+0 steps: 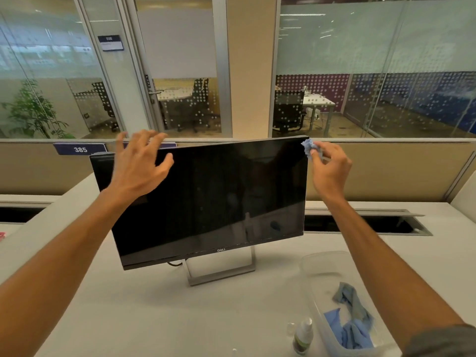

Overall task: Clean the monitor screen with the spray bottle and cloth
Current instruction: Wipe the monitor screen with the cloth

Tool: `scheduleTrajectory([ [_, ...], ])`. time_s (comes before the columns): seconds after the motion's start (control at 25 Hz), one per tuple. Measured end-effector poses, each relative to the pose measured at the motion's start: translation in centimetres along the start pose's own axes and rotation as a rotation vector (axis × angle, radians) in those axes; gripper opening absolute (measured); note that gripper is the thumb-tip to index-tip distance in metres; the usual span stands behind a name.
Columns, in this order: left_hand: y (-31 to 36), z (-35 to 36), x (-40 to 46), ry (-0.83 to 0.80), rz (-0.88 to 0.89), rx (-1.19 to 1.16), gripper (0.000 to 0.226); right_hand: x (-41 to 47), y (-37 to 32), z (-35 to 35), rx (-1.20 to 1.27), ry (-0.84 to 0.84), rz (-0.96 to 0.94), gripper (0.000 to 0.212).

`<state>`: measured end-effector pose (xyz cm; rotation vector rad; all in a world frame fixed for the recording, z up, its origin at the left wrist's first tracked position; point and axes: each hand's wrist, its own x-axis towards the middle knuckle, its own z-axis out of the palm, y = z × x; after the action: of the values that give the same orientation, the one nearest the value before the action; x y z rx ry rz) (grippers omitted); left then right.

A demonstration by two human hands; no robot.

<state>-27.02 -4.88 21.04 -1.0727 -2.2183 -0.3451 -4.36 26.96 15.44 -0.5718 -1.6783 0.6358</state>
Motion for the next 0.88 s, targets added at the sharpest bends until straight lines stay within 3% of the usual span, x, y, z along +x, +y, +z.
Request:
scheduleTrajectory([
  [0.12,-3.3,0.2,-1.7,0.204,-0.366,-0.17,0.044,1.5,-0.2,1.1,-0.057,-0.024,0.005,0.025],
  [0.24,-5.3,0.8,-2.6,0.232,-0.592,-0.559,0.035,1.3,-0.2,2.3,-0.082,-0.003,0.02,0.027],
  [0.44,-6.0,0.9,-3.0,0.208,-0.647,-0.904,0.028,0.0,-1.7,4.7,-0.053,0.076,0.045,0.027],
  [0.88,-6.5,0.7,-3.1,0.174,-0.637,-0.991,0.024,-6.8,-10.8,12.4,0.032,-0.003,-0.074,0.016],
])
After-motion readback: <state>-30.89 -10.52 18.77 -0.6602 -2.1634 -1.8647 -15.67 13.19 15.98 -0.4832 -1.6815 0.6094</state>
